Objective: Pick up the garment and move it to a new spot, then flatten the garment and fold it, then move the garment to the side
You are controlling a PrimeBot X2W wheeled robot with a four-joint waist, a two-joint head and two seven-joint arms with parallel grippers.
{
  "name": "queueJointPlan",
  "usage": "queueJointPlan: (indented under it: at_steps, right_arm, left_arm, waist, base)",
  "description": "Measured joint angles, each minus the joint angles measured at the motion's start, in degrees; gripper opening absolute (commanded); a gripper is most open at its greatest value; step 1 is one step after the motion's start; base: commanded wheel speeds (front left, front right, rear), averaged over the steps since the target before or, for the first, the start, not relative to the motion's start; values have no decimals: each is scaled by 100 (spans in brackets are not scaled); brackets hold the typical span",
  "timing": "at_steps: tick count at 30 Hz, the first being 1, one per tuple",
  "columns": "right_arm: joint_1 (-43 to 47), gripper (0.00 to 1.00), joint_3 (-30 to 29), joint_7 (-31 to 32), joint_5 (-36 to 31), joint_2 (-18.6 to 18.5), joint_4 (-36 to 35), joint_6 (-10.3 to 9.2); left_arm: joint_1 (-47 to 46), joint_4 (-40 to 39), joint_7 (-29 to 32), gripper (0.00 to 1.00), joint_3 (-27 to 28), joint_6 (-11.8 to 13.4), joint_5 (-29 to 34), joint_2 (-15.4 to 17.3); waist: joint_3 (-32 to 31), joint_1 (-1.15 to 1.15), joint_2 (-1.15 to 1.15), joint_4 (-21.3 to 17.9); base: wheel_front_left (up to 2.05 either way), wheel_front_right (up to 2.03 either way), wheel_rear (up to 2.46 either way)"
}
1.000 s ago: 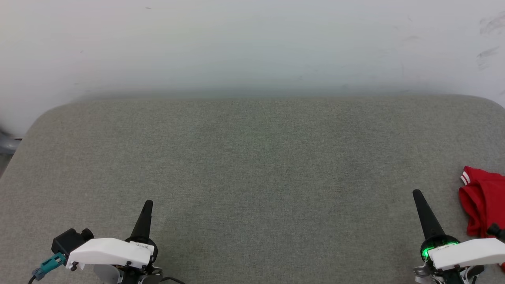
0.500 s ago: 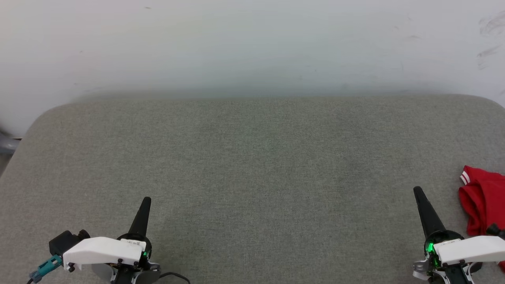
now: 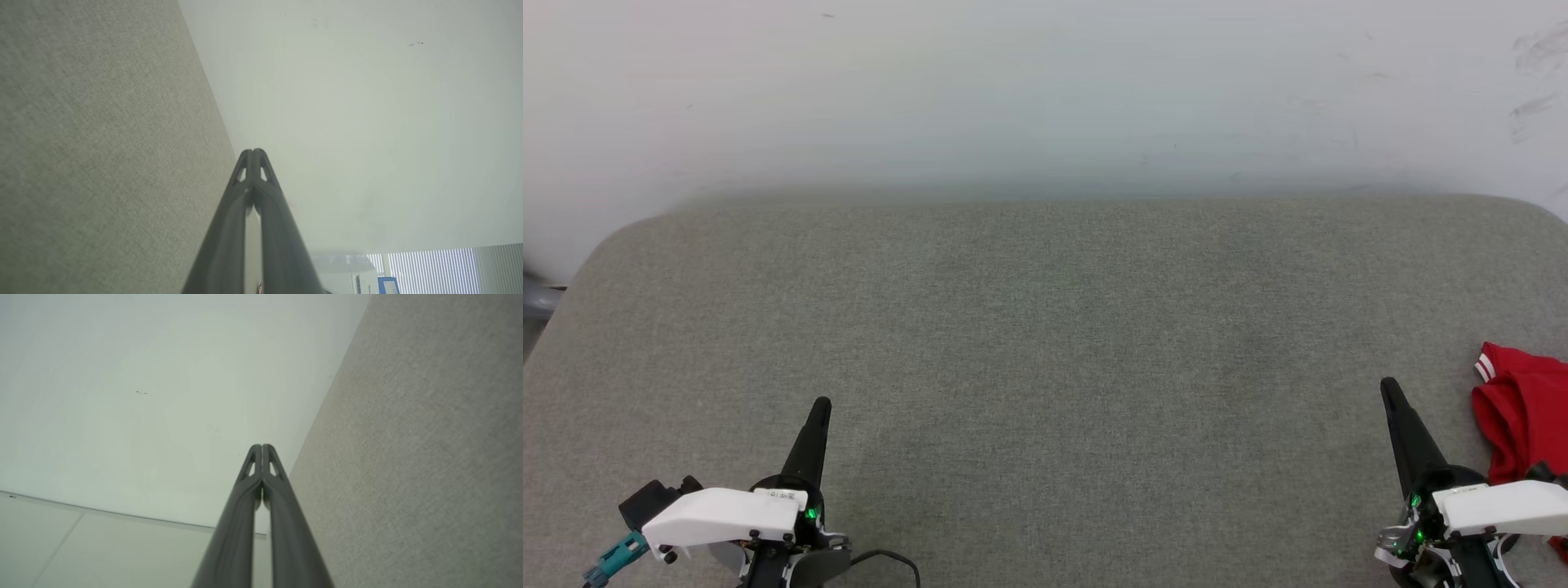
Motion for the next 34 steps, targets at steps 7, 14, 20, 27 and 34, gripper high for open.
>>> queueJointPlan:
  at_steps: [7, 14, 20, 27, 34]
  right_arm:
    - [-48, 0, -12, 19, 313, 0, 81, 0]
    - [-144, 0, -25, 43, 683, 2, 186, 0]
    - [-174, 0, -34, 51, 921, 4, 244, 0]
    - [-235, 0, -46, 70, 1181, 7, 322, 0]
    - [-240, 0, -55, 87, 1180, 13, 324, 0]
  left_arm:
    - [-15, 12, 76, 0, 104, -52, -257, -38]
    - [-43, 29, 175, 0, 205, -118, -568, -108]
    - [-82, 38, 237, 0, 285, -164, -770, -145]
    - [-103, 47, 316, 0, 356, -203, -983, -179]
    - [-106, 49, 319, 0, 361, -210, -983, -187]
  waist:
    - [3, 0, 0, -3]
    - [6, 0, 0, -7]
    - [9, 0, 0, -9]
    - [11, 0, 0, -12]
    - [11, 0, 0, -12]
  base:
    - [0, 0, 0]
    - [0, 0, 0]
    - [0, 0, 0]
    - [0, 0, 0]
    - [0, 0, 0]
